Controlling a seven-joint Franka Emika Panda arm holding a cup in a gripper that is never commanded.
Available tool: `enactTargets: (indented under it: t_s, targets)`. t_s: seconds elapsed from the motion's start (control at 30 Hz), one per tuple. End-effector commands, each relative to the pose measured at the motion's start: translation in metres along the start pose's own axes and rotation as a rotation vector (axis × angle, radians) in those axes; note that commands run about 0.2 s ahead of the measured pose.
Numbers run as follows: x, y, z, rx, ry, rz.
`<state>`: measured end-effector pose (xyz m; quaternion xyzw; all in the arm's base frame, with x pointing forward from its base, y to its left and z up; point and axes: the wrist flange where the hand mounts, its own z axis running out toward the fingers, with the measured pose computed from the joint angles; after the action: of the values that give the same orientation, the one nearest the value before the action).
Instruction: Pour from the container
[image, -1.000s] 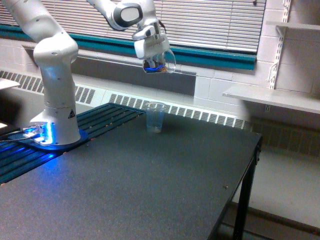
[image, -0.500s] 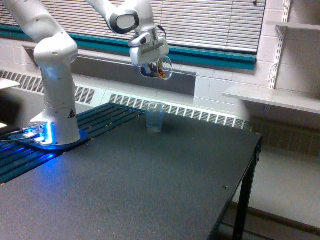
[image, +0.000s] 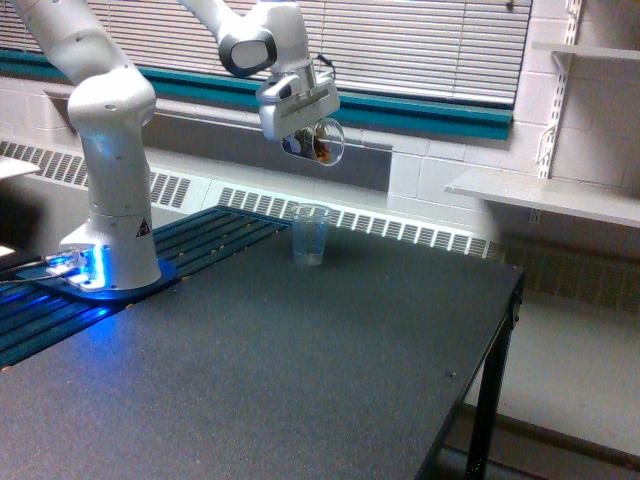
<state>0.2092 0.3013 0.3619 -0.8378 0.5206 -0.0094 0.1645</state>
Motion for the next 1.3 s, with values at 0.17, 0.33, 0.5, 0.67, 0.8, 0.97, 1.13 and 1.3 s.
enactTargets:
  t_s: [0.17,0.33,0.5,0.67,0.8,0.97,1.13,1.3]
  targets:
    - [-0.005,-0.005,0.004,0.007,-0.049,-0.030]
    - [-0.003,-0.002,0.011,-0.008,-0.068,-0.007]
    - [-0.002,0.002,0.016,-0.020,-0.085,0.015]
    - [0.002,0.007,0.021,-0.032,-0.094,0.037]
    - [0.001,0.009,0.023,-0.032,-0.107,0.042]
    - [0.000,0.013,0.027,-0.045,-0.123,0.057]
    - [-0.004,0.016,0.030,-0.049,-0.151,0.069]
    - [-0.007,0.018,0.033,-0.054,-0.170,0.079]
